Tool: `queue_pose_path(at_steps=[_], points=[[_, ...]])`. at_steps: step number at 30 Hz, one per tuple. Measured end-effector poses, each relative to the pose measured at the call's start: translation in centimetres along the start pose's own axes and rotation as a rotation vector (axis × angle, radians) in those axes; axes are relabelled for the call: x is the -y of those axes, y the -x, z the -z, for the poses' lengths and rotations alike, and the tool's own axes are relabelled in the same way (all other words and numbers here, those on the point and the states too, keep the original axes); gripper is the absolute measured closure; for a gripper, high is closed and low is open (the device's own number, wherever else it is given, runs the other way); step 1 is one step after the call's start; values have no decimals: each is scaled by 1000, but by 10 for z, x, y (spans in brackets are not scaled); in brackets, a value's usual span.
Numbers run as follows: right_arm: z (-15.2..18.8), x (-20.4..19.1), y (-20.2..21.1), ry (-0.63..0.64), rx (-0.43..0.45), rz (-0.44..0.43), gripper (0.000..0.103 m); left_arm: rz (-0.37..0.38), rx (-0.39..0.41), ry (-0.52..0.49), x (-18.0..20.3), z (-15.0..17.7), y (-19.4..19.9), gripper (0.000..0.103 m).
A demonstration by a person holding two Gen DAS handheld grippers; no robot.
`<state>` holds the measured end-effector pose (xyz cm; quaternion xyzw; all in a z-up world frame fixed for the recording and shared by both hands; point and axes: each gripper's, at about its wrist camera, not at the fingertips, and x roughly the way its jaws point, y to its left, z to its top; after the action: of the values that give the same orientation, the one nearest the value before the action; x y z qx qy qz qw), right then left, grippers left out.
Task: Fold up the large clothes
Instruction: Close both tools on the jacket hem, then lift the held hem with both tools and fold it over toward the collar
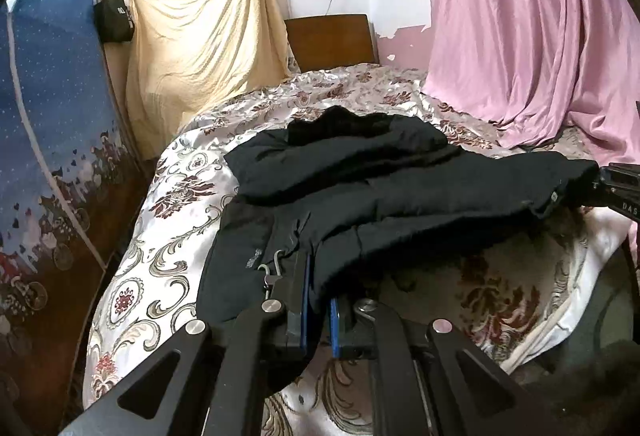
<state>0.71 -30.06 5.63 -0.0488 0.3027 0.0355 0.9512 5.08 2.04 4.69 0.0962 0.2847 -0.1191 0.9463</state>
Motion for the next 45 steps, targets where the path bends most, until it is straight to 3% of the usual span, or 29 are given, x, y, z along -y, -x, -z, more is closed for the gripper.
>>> queue_pose_path(at_steps=[5, 11, 19, 27, 37, 45], points=[[-14, 0, 2, 7, 30, 20, 95, 9, 25, 12, -9, -23, -7, 95], [-58, 5, -14, -12, 113, 48, 95, -19, 73, 21, -19, -66, -30, 95], [-131, 17, -60, -45, 199, 100, 95, -55, 128, 3, -34, -129, -74, 95], [-183, 18, -118, -17, 237, 151, 95, -83, 162, -10, -49, -178, -126, 95], [-254, 26, -197, 44, 231, 198, 95, -107, 166, -33, -64, -234, -200, 95], [-284, 29, -261, 28, 194, 216, 96, -135, 140, -34, -73, -255, -261, 95]])
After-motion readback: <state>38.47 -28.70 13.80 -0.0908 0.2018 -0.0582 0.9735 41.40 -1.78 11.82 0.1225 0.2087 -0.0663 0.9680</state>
